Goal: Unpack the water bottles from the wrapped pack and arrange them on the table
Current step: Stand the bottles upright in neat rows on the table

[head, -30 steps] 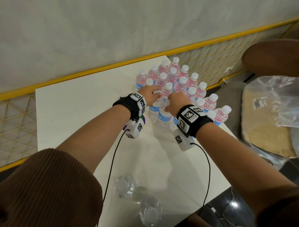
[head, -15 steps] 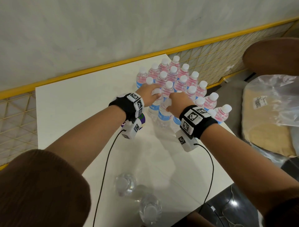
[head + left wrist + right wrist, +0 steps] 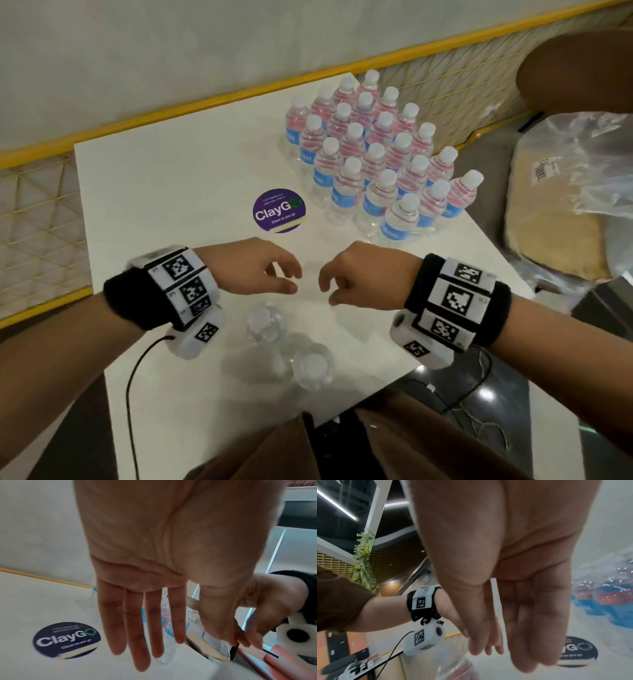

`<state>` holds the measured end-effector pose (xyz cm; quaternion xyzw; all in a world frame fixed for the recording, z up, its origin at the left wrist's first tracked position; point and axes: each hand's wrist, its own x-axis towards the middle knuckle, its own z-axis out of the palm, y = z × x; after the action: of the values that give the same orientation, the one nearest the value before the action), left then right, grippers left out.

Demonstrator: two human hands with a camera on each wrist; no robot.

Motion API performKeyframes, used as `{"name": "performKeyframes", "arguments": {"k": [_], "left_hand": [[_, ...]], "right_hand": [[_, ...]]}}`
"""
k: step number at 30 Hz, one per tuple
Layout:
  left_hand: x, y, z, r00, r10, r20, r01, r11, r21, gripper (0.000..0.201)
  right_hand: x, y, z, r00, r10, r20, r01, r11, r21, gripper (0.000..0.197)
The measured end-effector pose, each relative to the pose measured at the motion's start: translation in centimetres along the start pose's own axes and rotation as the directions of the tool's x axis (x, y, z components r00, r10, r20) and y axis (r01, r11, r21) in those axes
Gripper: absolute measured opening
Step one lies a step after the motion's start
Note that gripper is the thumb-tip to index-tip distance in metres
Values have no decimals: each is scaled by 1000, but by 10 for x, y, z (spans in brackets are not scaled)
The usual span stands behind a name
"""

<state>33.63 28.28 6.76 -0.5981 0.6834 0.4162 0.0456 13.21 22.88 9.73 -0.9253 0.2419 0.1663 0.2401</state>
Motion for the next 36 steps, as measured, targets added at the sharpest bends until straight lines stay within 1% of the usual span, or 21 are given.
{"name": "performKeyframes", "arguments": {"k": [4,6,9,11,13,16,19,24,27,30,34,36], "left_hand": [[-24,-4,20,1000,-23,18,23,999,-32,30],[-33,-8,27,998,-52,37,54,998,-38,37],[-41,-13,36,996,-77,53,77,997,1,53],[-44,-14,41,995,-98,27,98,995,-13,56],[-44,-16,46,992,-118,-36,115,991,-72,52],[-43,-15,49,988,-131,-81,121,986,-117,48],[-32,-5,45,986,-121,-117,110,989,-94,47],[7,18,26,978,-42,-205,36,999,-35,48],[39,32,12,978,-3,-210,3,1000,-1,50],[70,46,1,972,27,-235,-28,1000,2,52],[102,56,-10,946,27,-323,-51,997,-66,47],[114,60,-17,931,27,-364,-56,996,-68,43]], "right_hand": [[-16,-18,24,998,-50,45,49,999,18,33],[-20,-25,33,996,-65,60,63,998,28,39],[-22,-34,47,994,-70,85,70,998,10,50],[-23,-40,56,992,-76,97,77,997,-4,55],[-26,-47,63,990,-98,105,104,993,-52,53],[-28,-50,70,992,-105,65,110,990,-86,37],[-28,-41,67,1000,-27,0,27,998,-50,33],[-25,-8,49,988,119,-100,-122,992,-25,32],[-21,19,34,966,210,-151,-218,975,-35,25],[-17,46,18,935,290,-205,-299,954,-14,26],[-8,73,6,900,344,-267,-344,938,48,23],[-3,82,0,883,365,-293,-365,929,57,25]]}}
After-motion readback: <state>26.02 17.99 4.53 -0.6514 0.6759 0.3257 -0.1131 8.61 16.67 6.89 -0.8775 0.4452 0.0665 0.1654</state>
